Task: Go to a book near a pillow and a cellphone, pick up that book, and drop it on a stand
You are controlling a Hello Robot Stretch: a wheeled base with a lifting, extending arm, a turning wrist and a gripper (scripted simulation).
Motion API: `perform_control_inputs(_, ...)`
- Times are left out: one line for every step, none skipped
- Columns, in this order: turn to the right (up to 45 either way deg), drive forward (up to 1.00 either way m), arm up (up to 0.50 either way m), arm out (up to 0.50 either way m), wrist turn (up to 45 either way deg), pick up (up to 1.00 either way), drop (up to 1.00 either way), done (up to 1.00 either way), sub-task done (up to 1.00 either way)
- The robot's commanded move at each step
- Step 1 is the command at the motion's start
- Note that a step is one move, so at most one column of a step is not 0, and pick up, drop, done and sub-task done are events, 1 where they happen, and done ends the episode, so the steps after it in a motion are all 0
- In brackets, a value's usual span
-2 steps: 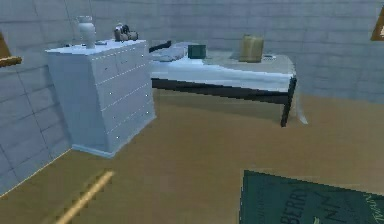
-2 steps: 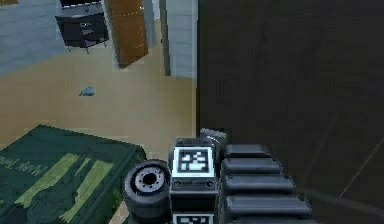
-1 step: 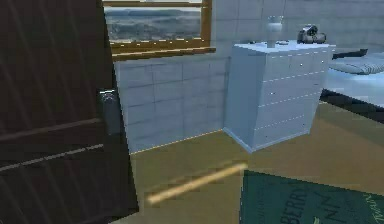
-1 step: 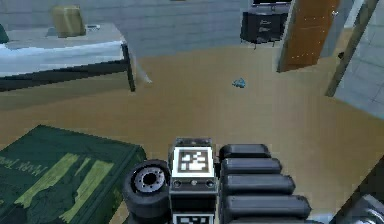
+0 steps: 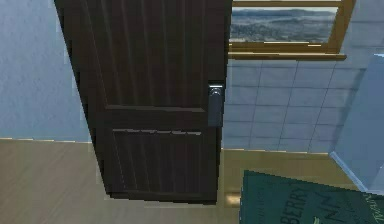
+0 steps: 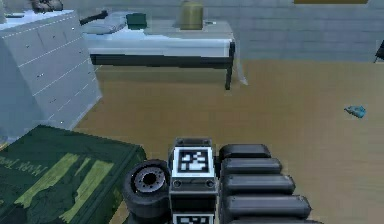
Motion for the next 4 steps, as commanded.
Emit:
perform_control_inputs(0.0, 0.10, 0.00, 0.00, 0.0, 0.00, 0.00, 0.00, 0.00)
perform_control_inputs(45.0, 0.00, 0.00, 0.00, 0.0, 0.00, 0.00, 0.00, 0.00)
perform_control_inputs(33.0, 0.00, 0.00, 0.00, 0.0, 0.00, 0.00, 0.00, 0.00)
perform_control_inputs(0.0, 0.35, 0.00, 0.00, 0.0, 0.00, 0.00, 0.00, 0.00)
